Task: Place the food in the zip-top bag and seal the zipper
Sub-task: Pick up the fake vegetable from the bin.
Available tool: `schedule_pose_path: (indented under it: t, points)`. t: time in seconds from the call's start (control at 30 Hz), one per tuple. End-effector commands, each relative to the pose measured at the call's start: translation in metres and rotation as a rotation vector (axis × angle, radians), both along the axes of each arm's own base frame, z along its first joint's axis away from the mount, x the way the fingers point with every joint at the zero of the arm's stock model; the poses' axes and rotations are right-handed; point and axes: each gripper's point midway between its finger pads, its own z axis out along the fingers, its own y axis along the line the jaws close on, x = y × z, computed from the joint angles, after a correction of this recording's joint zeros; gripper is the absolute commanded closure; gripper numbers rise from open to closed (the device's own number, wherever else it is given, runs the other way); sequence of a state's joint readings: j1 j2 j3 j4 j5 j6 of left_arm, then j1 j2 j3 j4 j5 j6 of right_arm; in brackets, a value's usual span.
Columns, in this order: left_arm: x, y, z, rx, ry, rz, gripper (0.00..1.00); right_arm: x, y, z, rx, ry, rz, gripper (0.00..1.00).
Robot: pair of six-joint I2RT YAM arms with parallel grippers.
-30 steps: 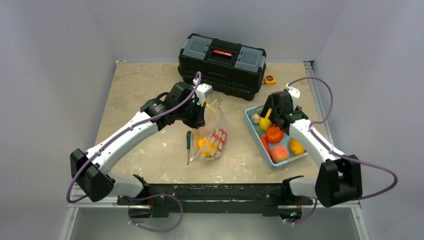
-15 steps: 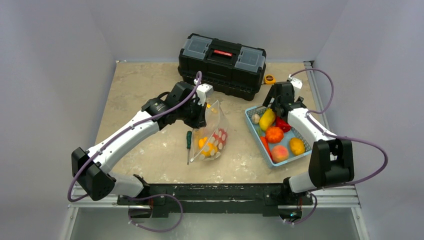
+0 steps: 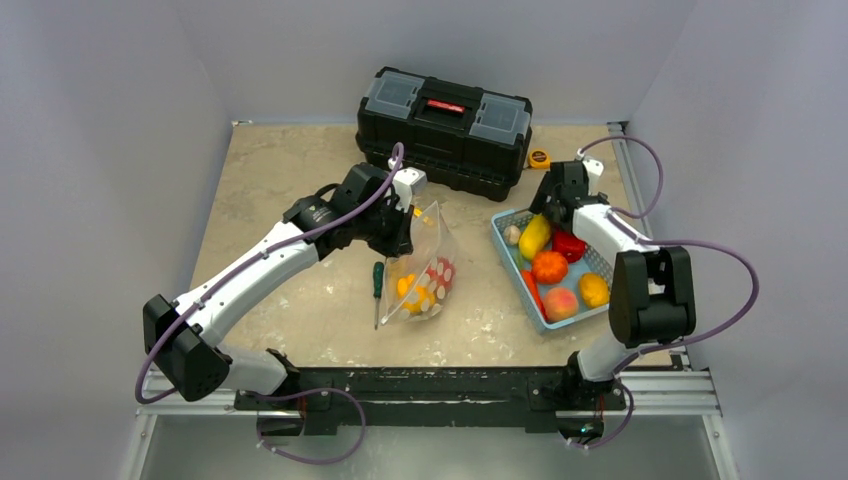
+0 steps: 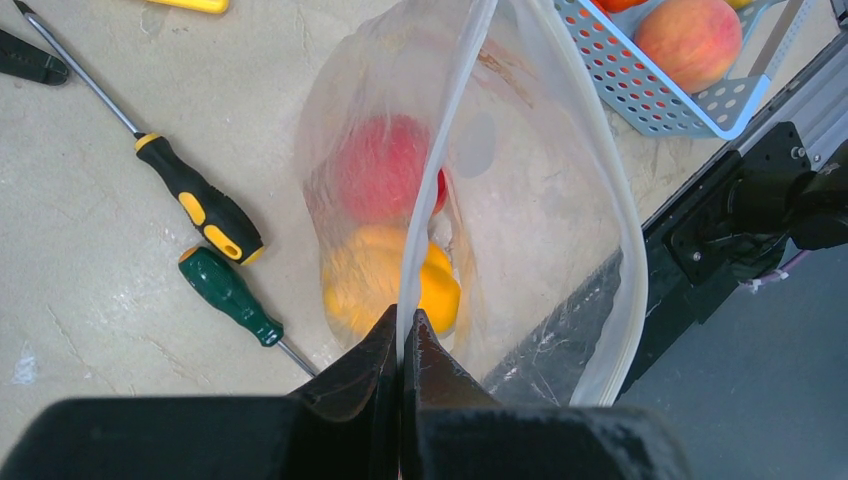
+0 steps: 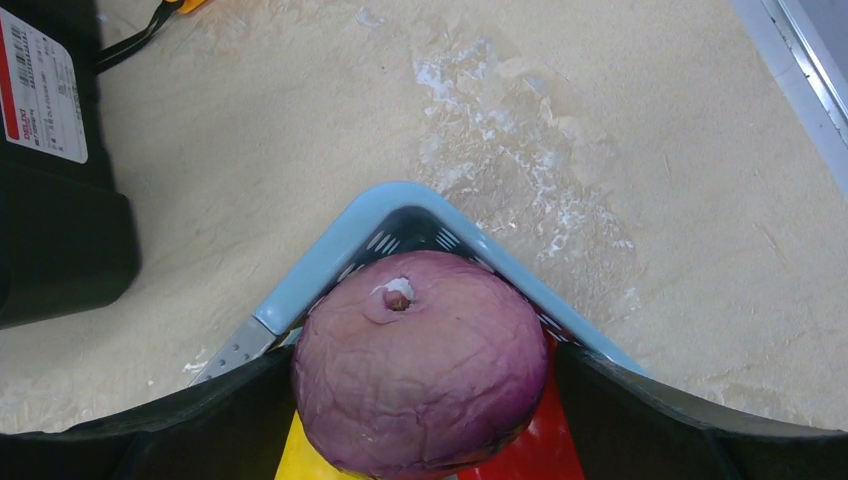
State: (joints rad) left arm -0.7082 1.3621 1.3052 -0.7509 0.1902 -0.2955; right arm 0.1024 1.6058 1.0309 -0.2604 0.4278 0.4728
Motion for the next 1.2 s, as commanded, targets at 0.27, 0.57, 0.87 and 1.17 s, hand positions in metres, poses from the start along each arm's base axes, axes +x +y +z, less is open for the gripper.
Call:
schedule_pose_path:
  t: [0.27, 0.57, 0.87, 1.17]
  points:
    - [-0.001, -0.006, 0.023, -0.058, -0.025, -0.015, 1.00, 0.006, 0.003, 0.024, -0.012, -0.087, 0.062, 0.30]
    - [0.000, -0.007, 0.017, -0.052, -0.003, -0.006, 1.00, -0.026, 0.045, 0.019, 0.179, -0.135, 0.198, 0.90]
    - [0.003, -0.006, 0.009, -0.017, 0.010, 0.007, 1.00, -0.083, 0.084, 0.046, 0.249, -0.232, 0.346, 0.95]
    - [0.003, -0.003, 0.012, -0.015, 0.001, 0.016, 1.00, -0.116, 0.133, 0.072, 0.331, -0.250, 0.482, 0.99]
